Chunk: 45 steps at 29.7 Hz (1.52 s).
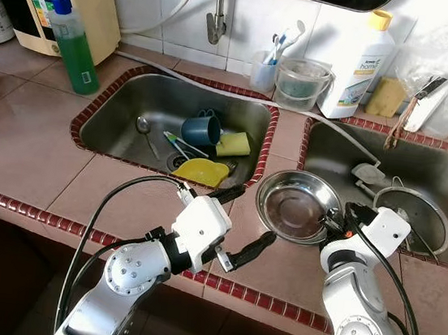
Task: Kitchen organization
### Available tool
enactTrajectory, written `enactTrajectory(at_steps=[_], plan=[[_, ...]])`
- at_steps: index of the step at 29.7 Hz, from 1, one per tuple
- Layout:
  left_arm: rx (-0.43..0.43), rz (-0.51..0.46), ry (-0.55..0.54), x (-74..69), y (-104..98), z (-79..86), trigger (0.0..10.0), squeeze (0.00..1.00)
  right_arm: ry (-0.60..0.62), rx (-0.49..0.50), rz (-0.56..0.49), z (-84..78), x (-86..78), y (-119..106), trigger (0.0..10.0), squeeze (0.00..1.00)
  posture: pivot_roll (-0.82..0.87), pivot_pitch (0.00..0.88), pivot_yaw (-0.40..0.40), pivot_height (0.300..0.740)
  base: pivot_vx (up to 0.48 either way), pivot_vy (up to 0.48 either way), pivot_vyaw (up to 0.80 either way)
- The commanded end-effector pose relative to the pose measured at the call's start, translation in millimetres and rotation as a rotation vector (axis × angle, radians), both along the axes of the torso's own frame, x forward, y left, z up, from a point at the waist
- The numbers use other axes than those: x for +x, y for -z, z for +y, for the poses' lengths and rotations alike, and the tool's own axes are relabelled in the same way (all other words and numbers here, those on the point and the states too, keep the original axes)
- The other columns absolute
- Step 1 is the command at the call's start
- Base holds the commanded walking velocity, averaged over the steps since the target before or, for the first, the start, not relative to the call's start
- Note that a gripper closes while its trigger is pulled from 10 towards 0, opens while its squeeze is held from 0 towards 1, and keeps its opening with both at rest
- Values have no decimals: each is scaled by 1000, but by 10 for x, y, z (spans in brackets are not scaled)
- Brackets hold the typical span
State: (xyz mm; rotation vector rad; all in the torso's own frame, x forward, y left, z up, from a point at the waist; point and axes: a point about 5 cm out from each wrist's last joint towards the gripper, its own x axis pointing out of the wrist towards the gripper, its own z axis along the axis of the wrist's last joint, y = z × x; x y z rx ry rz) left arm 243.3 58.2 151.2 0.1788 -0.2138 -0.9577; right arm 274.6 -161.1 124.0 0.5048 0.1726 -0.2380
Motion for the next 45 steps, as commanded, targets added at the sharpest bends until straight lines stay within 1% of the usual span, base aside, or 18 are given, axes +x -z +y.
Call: enactTrajectory(at_steps=[1,7,9,13,16,22,26,27,28,31,33,36,37,40,42,43,44,45], plan=[[3,5,22,-39,-6,-26,10000,0,13,63,31,106,-1,43,0,0,-227,101,-10,732,0,0,0],[4,10,32,-66,-7,-41,10000,0,14,47,21,99,13,32,0,0,-227,97,-8,732,0,0,0],[9,13,23,-49,-2,-34,10000,0,6,24,-3,94,23,9,0,0,-229,94,-7,732,0,0,0],[7,13,10,-26,-11,-25,10000,0,4,26,-14,91,27,-8,0,0,-229,93,-8,732,0,0,0],[2,20,6,-16,-14,-18,10000,0,0,25,-49,86,32,-49,0,0,-227,90,-7,732,0,0,0],[-2,18,-5,12,-35,-1,10000,0,-40,-3,-222,99,61,-259,0,0,-221,84,-10,732,0,0,0],[-7,17,-15,33,-48,9,10000,0,-66,-15,-293,127,67,-353,0,0,-219,79,-11,732,0,0,0],[-8,16,-17,33,-49,9,10000,0,-91,-20,-330,151,62,-398,0,0,-216,78,-12,732,0,0,0],[-8,16,-17,33,-49,9,10000,0,-91,-20,-330,151,62,-398,0,0,-216,78,-12,732,0,0,0],[-22,26,-29,44,-53,16,10000,0,-112,-77,-380,179,67,-473,0,0,-212,73,-16,732,0,0,0],[-28,31,-45,67,-57,34,10000,0,-127,-158,-423,182,71,-521,0,0,-211,66,-18,732,0,0,0],[-50,46,-86,131,-64,80,10000,0,-138,-224,-442,188,71,-534,0,0,-209,60,-22,732,0,0,0],[-50,46,-86,131,-64,80,10000,0,-138,-224,-442,188,71,-534,0,0,-209,60,-22,732,0,0,0],[-78,44,-162,257,-117,175,10000,0,-139,-322,-473,162,75,-538,0,0,-206,49,-27,732,0,0,0],[-99,51,-213,339,-142,243,10000,0,-130,-366,-480,136,86,-525,0,0,-204,42,-30,732,0,0,0],[-99,51,-213,339,-142,243,10000,0,-130,-366,-480,136,86,-525,0,0,-204,42,-30,732,0,0,0],[-116,59,-257,406,-159,307,10000,0,-117,-424,-488,103,103,-526,0,0,-202,34,-32,732,0,0,0],[-122,62,-274,430,-165,330,10000,0,-120,-443,-495,94,111,-526,0,0,-200,32,-32,732,0,0,0]])
